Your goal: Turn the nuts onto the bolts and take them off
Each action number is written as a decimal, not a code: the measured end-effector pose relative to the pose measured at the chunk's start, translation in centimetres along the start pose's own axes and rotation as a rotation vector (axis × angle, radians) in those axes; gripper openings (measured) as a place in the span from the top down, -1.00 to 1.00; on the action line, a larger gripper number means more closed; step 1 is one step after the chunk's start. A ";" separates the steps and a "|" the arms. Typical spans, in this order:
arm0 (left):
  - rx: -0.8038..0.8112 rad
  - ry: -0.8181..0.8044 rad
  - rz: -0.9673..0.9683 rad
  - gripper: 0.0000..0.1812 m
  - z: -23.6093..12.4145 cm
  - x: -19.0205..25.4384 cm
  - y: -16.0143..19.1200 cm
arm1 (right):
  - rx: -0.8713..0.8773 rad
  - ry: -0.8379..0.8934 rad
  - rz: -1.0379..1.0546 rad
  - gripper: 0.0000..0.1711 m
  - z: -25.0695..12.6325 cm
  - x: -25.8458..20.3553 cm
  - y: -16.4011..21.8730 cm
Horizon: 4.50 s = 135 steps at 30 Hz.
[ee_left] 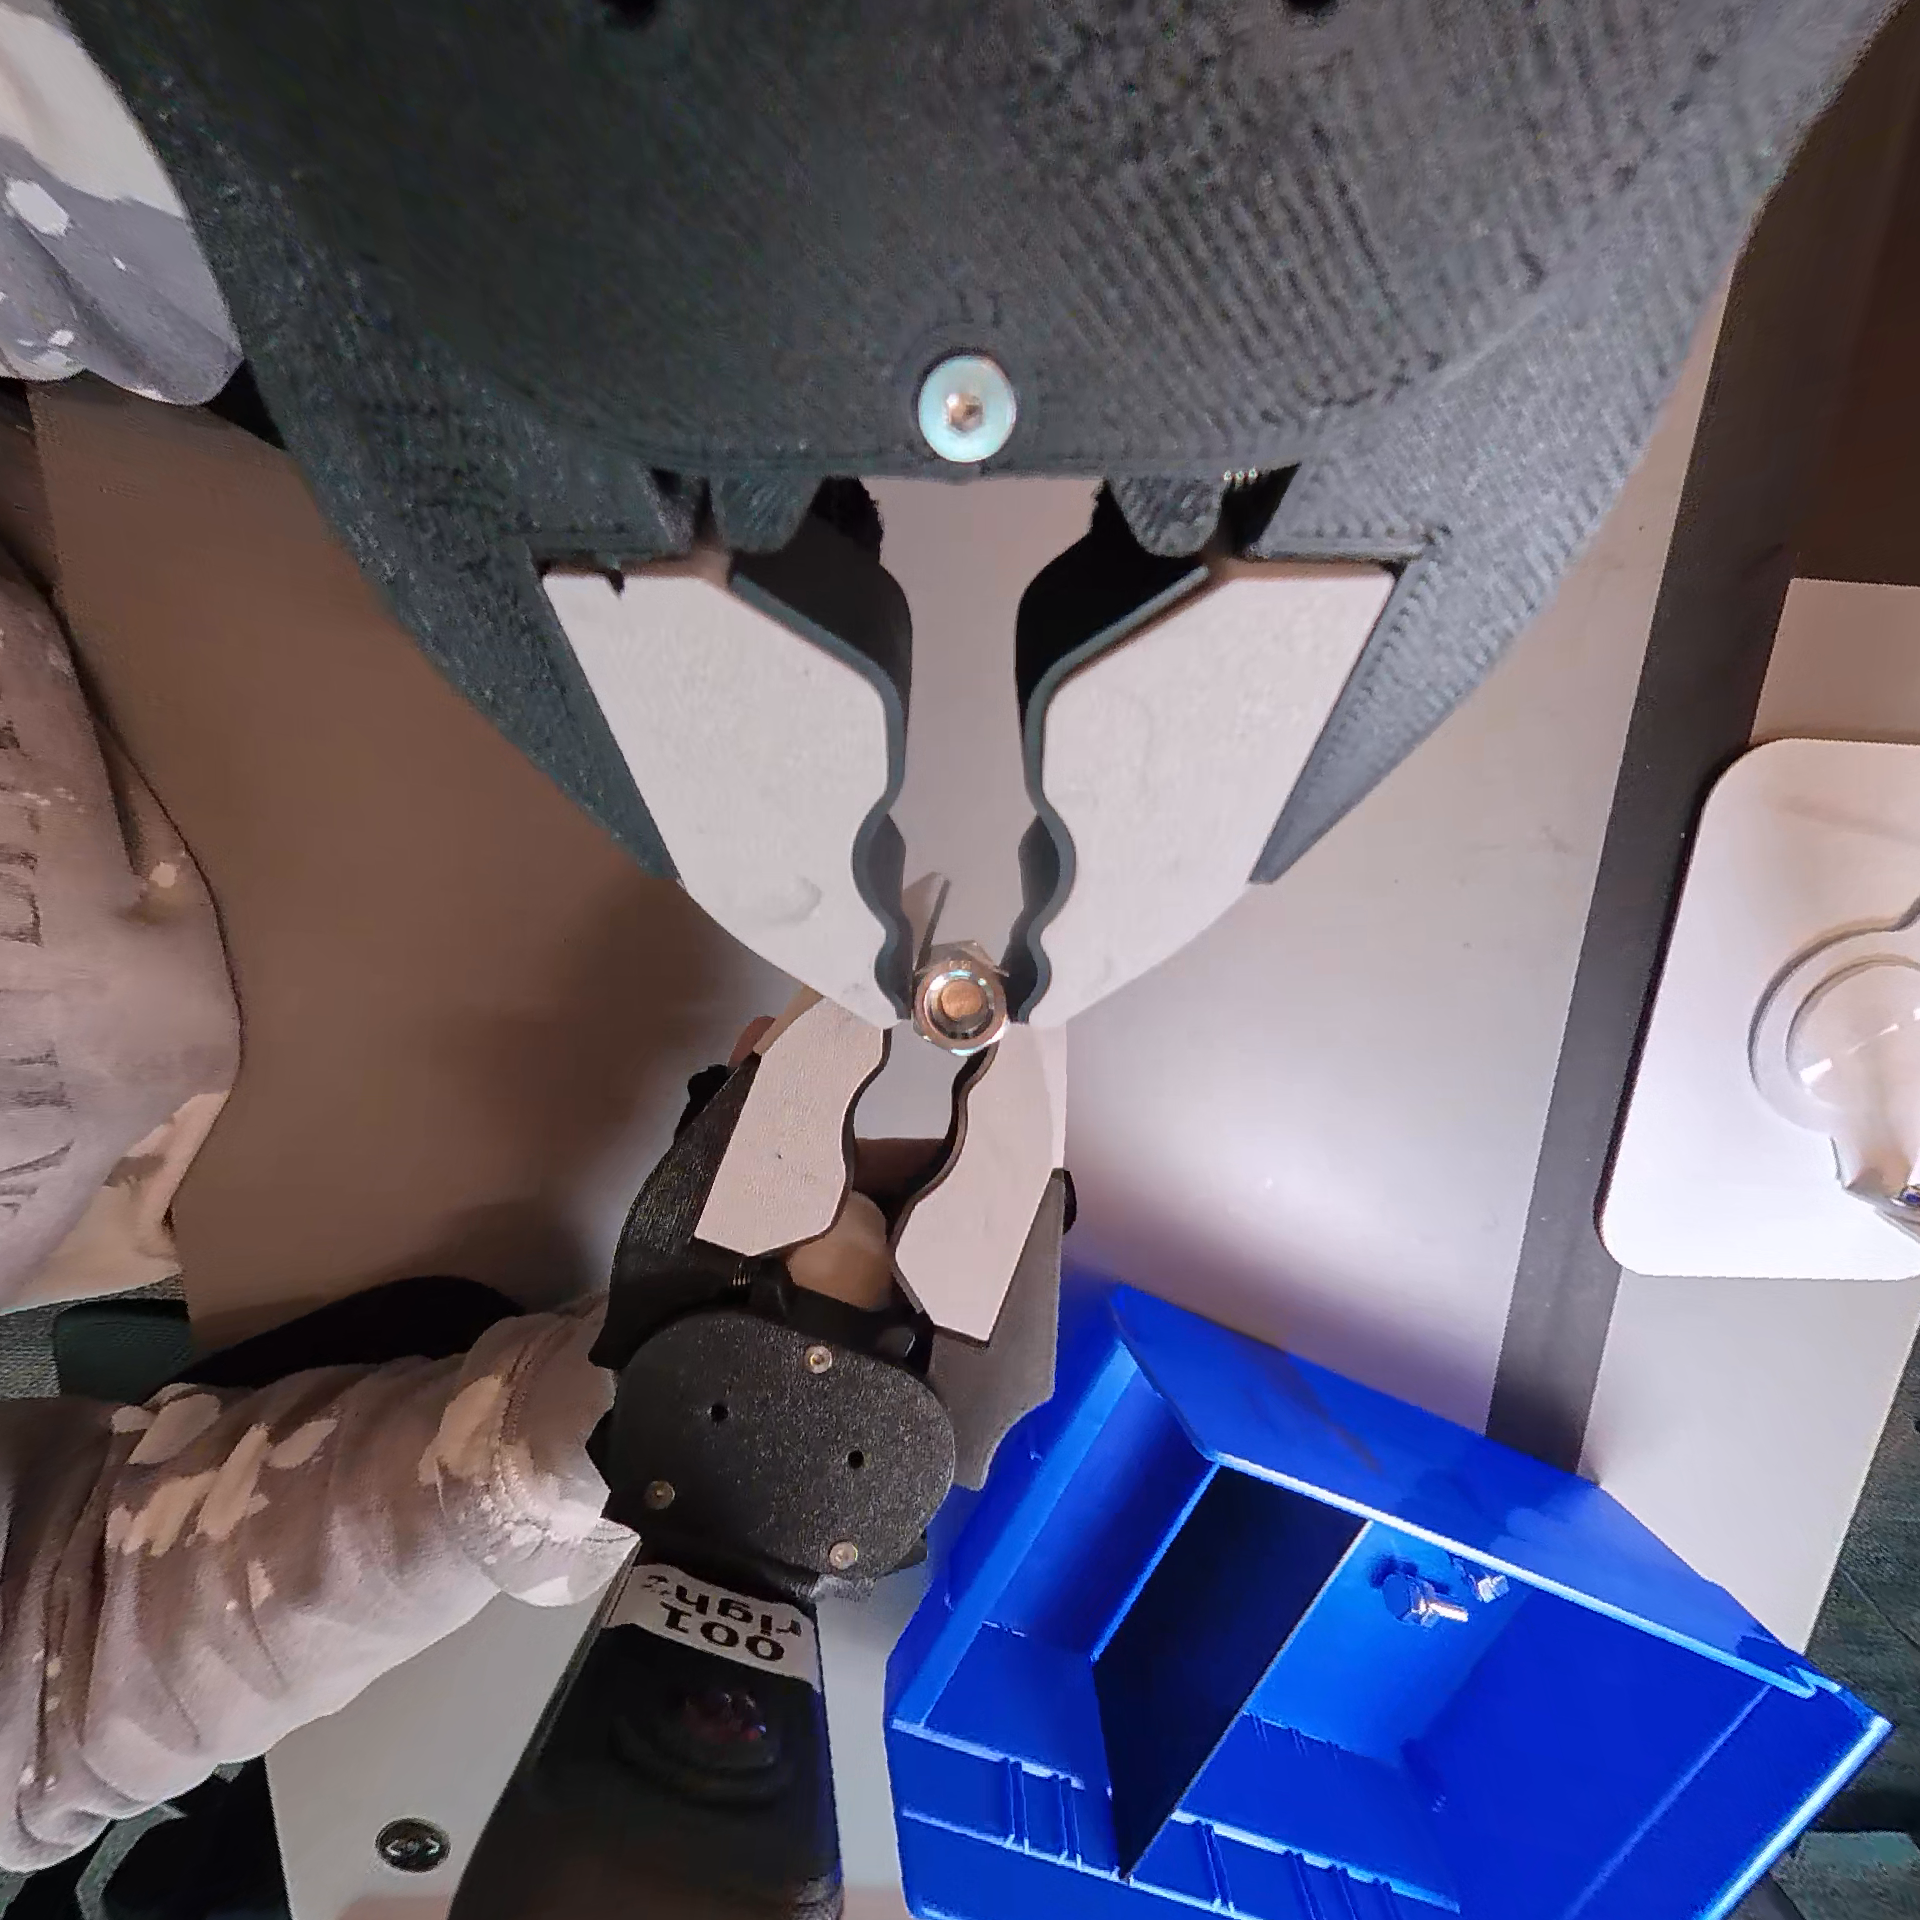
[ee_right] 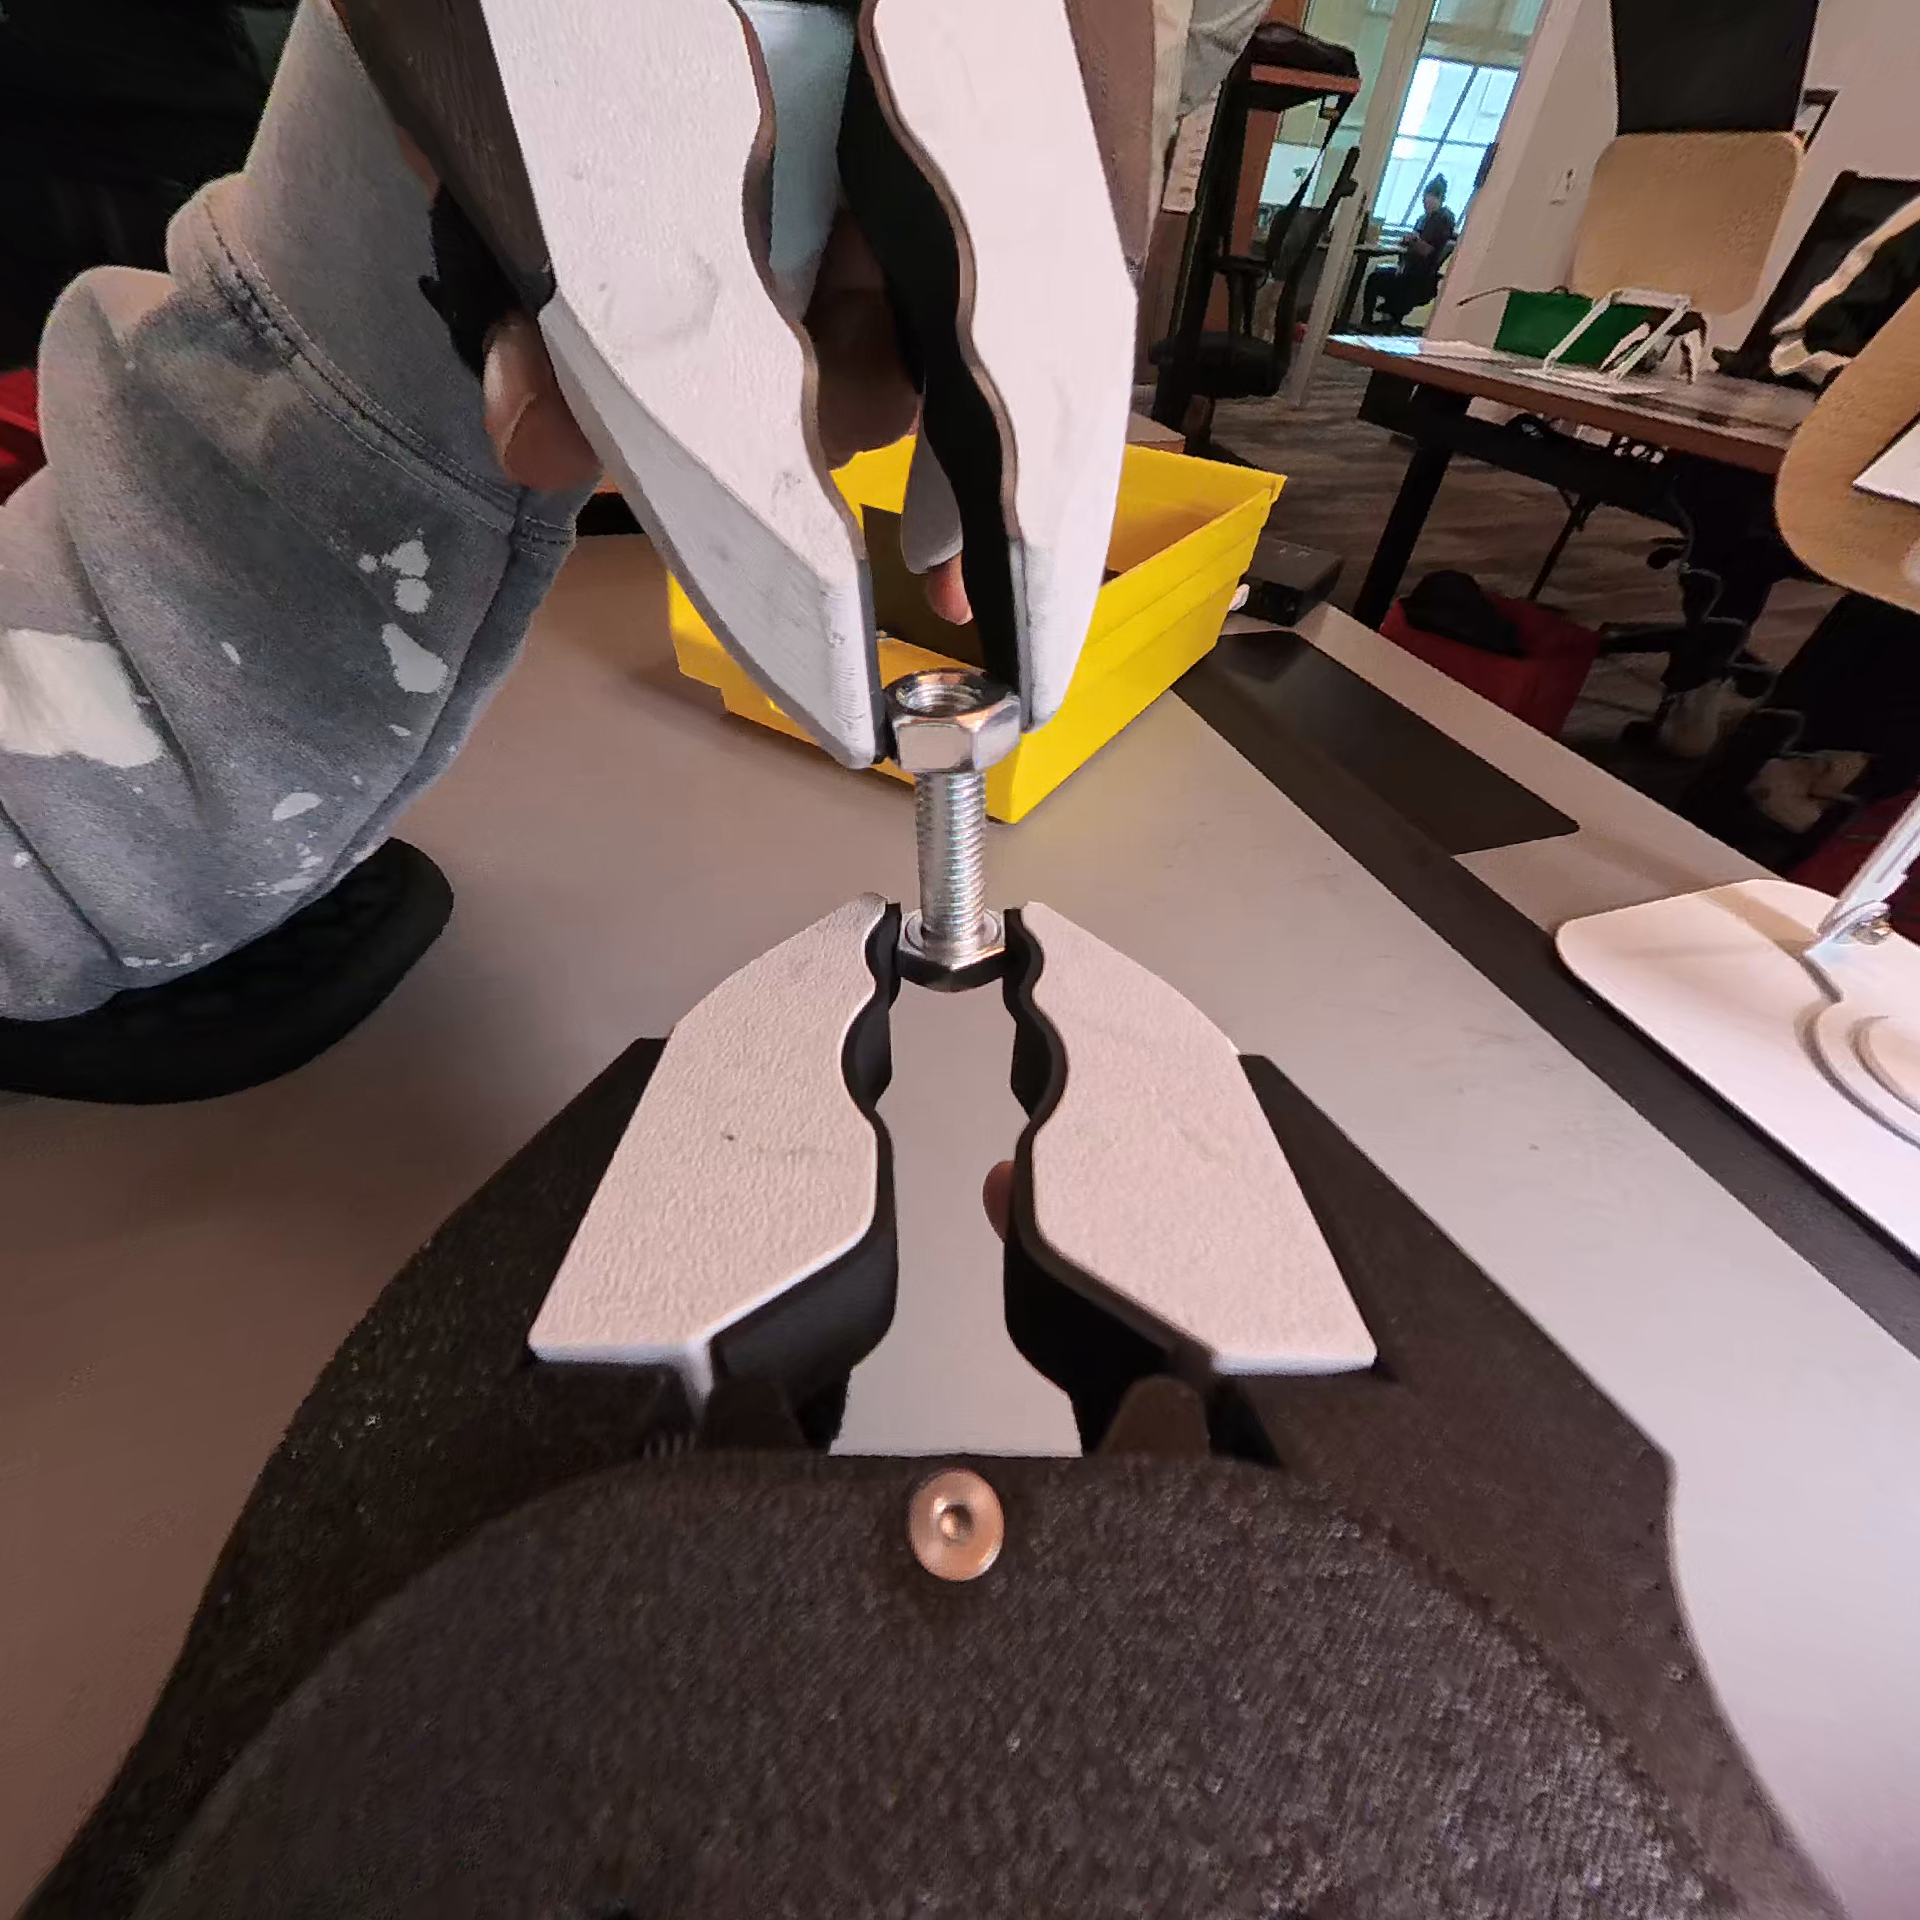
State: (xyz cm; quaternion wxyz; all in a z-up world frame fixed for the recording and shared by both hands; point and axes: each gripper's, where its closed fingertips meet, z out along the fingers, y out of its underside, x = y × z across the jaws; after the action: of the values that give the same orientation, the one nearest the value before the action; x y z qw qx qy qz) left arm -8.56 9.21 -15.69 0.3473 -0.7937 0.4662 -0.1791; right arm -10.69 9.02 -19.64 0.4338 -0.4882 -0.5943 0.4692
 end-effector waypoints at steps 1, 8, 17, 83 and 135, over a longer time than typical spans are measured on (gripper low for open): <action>0.003 0.000 0.001 0.80 0.0 0.0 0.0 | 0.005 -0.004 0.009 0.79 0.0 0.0 0.0; 0.063 0.012 0.000 0.80 -0.2 -0.1 -0.7 | 0.059 -0.032 0.062 0.79 -0.3 0.0 -0.6; 0.123 0.033 0.005 0.79 -0.6 -0.1 -1.4 | 0.076 -0.043 0.077 0.79 -0.3 -0.1 -0.9; 0.649 0.031 -0.039 0.77 -2.5 -3.2 -6.2 | 0.241 0.046 0.062 0.79 -4.2 2.4 -5.7; 0.706 0.019 -0.030 0.68 -1.6 -1.4 -9.1 | 0.292 0.094 0.044 0.78 -5.6 3.4 -6.7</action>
State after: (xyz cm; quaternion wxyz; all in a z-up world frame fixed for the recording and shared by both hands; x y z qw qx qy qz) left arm -4.64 12.75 -7.98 0.5933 -0.6298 0.3670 -0.3416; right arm -6.86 12.60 -11.84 0.5171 -0.4542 -0.4883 0.5366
